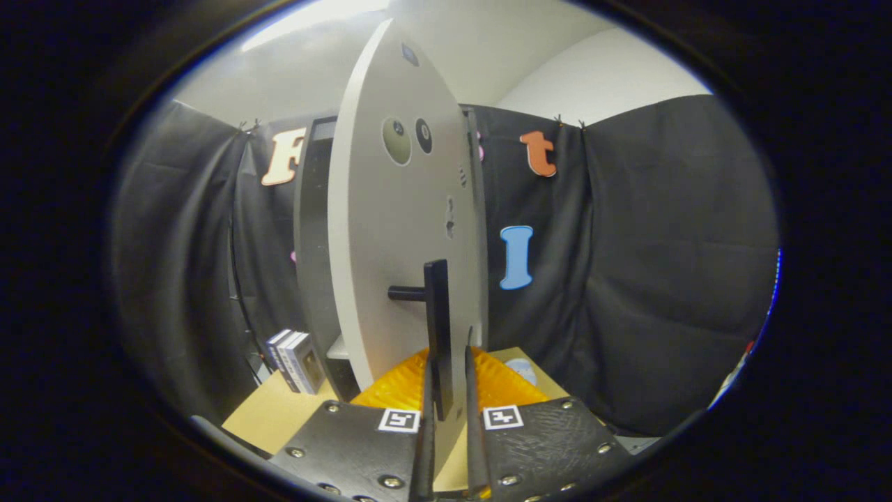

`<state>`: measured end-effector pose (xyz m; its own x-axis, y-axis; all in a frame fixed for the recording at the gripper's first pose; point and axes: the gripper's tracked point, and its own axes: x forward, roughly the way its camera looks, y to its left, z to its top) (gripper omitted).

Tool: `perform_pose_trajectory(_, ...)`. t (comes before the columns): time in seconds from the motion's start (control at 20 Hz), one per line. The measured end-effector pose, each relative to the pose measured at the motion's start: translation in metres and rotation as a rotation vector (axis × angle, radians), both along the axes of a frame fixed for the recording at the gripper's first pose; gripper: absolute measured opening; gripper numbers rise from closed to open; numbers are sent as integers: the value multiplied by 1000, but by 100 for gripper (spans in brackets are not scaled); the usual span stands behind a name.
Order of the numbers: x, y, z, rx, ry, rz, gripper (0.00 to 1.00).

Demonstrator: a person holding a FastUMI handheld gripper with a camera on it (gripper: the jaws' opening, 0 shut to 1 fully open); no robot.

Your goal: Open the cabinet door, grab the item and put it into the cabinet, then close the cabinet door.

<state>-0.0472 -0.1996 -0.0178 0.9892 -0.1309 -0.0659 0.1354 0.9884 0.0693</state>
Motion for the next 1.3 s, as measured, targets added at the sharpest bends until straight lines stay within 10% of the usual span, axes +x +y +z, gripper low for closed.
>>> perform_pose_trajectory(0.9, 2, -103, -9, 68, -10, 51, 12)
perform_pose_trajectory(1.3, -34, -125, 22, 44, -78, -67, 12)
